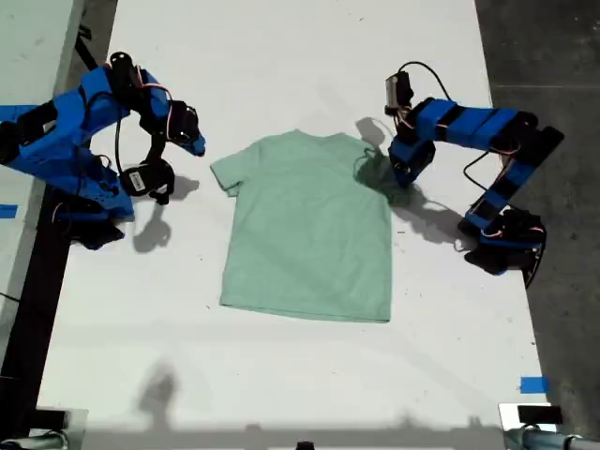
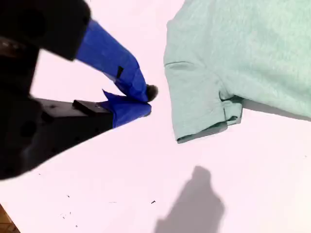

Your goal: Fold tshirt

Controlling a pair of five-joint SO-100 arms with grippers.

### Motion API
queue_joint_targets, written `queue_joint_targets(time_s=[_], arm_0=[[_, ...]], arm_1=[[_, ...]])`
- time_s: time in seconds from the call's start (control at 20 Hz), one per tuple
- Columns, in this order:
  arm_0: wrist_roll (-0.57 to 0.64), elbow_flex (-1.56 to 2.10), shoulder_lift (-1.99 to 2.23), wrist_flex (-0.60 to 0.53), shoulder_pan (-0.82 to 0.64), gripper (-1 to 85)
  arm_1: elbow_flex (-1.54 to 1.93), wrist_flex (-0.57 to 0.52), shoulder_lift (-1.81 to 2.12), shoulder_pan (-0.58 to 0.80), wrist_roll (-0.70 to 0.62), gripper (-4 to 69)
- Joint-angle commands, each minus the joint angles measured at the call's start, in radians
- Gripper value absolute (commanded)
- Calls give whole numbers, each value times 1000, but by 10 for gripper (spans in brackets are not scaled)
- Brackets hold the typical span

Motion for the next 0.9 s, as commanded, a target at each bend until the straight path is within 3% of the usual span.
queue_joint_targets(time_s=[0.0,0.25,0.4,0.6,0.85], arm_0=[[5,-8,6,-8,6,1],[3,-6,5,-14,9,1],[0,-8,2,-17,18,1],[-5,-6,0,-18,25,1],[-12,-5,0,-18,35,1]], arm_1=[[-48,87,150,-61,60,-4],[-313,380,325,-193,124,-4],[-531,437,265,-295,172,-4],[-833,431,3,-411,227,-4],[-1071,262,-325,-509,287,-4]])
